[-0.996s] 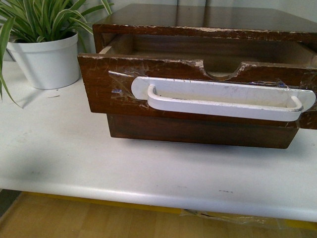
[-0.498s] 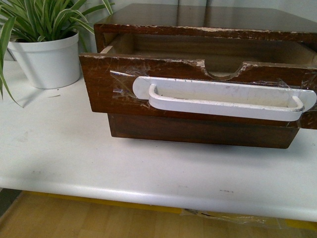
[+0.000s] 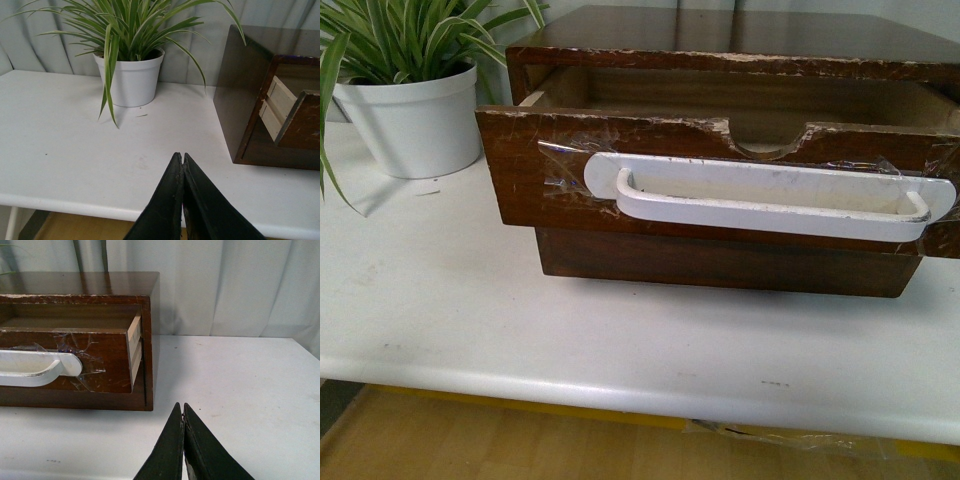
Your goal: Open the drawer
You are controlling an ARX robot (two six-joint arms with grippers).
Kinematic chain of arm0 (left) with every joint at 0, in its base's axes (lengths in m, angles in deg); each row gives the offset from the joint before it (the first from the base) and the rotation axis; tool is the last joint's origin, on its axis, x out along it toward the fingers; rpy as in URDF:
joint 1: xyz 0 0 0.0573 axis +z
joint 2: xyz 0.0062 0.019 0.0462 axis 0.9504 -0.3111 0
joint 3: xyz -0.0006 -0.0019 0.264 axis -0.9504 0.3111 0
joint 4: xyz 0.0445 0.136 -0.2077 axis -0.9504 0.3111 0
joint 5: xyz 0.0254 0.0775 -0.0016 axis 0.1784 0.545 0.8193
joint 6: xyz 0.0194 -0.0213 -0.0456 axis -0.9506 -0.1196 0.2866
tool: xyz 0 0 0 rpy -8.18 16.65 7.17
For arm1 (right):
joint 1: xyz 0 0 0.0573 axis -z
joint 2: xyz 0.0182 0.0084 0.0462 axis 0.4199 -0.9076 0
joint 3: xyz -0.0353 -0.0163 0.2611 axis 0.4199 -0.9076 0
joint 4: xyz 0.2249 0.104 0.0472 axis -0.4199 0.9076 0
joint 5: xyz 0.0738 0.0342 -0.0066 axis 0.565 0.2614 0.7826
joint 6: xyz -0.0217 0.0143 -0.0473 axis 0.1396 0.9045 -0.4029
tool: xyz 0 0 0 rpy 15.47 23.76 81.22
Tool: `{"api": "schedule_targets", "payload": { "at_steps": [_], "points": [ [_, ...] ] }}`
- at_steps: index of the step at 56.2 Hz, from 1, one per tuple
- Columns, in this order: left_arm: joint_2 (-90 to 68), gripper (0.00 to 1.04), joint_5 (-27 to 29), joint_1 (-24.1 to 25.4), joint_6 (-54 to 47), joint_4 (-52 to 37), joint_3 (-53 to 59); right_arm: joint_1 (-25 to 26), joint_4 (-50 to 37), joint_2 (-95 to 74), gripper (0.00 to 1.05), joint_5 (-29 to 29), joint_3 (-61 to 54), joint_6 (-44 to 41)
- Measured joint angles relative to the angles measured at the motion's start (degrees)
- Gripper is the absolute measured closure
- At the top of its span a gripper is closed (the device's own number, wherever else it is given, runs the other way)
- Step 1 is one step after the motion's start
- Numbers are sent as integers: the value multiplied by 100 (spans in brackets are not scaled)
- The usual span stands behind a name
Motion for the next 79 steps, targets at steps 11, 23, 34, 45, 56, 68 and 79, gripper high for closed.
{"api": "schedule_targets", "payload": {
  "at_steps": [11,23,34,45,56,68,79],
  "points": [
    [295,101,2,0,4,66,184,0,0,0,103,-2,0,2],
    [608,101,2,0,11,337,184,0,0,0,103,0,0,2],
    [1569,101,0,0,15,1344,184,0,0,0,103,-2,0,2],
    [1602,101,0,0,15,1373,184,0,0,0,103,0,0,2],
    [1606,101,0,0,15,1373,184,0,0,0,103,0,0,2],
    [1611,65,0,0,22,1373,184,0,0,0,69,0,0,2],
    [1611,17,0,0,22,1373,184,0,0,0,21,0,0,2]
  ]
}}
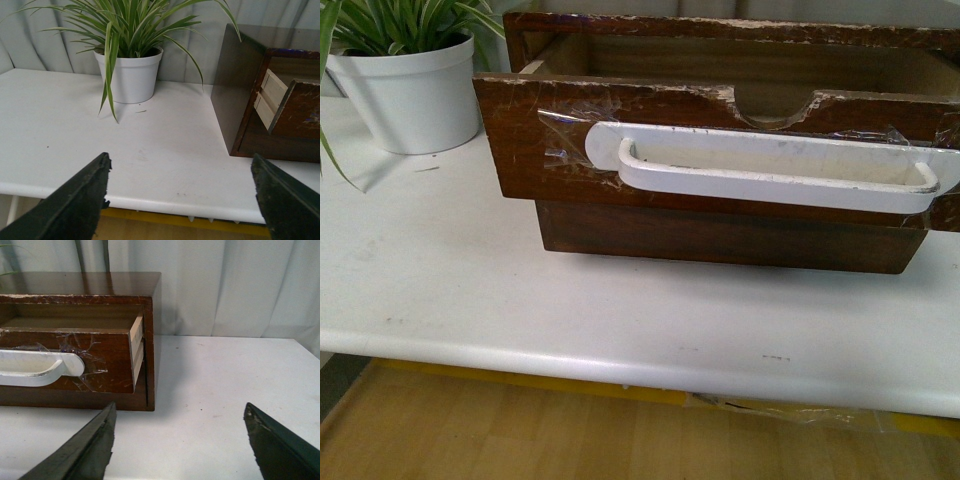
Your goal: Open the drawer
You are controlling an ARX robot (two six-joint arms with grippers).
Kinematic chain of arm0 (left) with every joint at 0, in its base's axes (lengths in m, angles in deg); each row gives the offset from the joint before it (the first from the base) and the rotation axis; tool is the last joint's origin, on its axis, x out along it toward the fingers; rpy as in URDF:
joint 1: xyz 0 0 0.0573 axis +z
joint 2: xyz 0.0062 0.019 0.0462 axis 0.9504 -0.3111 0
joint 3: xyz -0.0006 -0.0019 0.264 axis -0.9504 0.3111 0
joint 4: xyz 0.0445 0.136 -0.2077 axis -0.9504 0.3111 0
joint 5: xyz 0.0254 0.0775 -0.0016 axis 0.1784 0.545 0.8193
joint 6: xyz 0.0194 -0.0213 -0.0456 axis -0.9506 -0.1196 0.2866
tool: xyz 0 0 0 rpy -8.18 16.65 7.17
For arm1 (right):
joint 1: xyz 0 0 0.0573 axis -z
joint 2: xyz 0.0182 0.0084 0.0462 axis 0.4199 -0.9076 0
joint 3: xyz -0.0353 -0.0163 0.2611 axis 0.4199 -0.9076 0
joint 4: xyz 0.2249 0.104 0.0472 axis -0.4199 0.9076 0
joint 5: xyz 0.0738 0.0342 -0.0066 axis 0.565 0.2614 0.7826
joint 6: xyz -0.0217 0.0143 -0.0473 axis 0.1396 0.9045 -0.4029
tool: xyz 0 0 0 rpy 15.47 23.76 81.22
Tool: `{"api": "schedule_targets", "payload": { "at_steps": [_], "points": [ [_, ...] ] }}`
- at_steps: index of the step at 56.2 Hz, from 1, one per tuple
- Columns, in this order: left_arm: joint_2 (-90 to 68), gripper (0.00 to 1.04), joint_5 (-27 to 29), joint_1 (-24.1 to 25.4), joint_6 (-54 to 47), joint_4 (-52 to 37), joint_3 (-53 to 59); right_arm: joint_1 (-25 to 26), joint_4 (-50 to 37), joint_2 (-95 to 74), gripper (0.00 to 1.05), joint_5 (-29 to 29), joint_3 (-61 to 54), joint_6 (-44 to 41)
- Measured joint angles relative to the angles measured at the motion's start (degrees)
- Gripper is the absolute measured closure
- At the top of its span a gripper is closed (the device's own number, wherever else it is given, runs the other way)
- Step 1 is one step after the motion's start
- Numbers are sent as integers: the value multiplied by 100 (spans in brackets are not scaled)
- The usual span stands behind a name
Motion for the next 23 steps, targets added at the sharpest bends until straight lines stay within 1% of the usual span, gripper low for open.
{"api": "schedule_targets", "payload": {
  "at_steps": [1,3,4,5,7,23],
  "points": [
    [0,12,0,0,0,0,0,0,0,0,18,0,0,0],
    [0,4,0,0,-4,0,0,0,0,0,9,0,0,0],
    [0,5,0,0,-2,0,0,0,0,0,7,0,0,7],
    [0,7,0,0,-2,0,0,0,0,0,7,0,0,7],
    [0,7,0,0,-2,0,0,0,0,0,9,0,0,4],
    [0,6,0,0,-2,0,0,0,0,0,9,0,0,4]
  ]
}}
